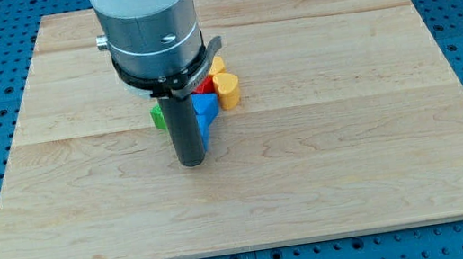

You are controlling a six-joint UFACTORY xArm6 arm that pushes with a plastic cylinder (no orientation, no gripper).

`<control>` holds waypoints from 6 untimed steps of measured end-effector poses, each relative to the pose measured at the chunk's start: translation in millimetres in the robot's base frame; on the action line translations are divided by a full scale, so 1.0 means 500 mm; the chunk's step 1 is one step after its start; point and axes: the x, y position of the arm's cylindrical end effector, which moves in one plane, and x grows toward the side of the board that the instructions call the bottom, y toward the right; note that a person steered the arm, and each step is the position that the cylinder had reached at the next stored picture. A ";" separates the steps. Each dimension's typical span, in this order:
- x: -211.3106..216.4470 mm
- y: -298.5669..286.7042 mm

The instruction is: Move the cube into the group of blocks

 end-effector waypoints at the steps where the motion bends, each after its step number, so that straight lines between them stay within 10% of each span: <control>1: -0.017 0.000; 6: -0.031 0.000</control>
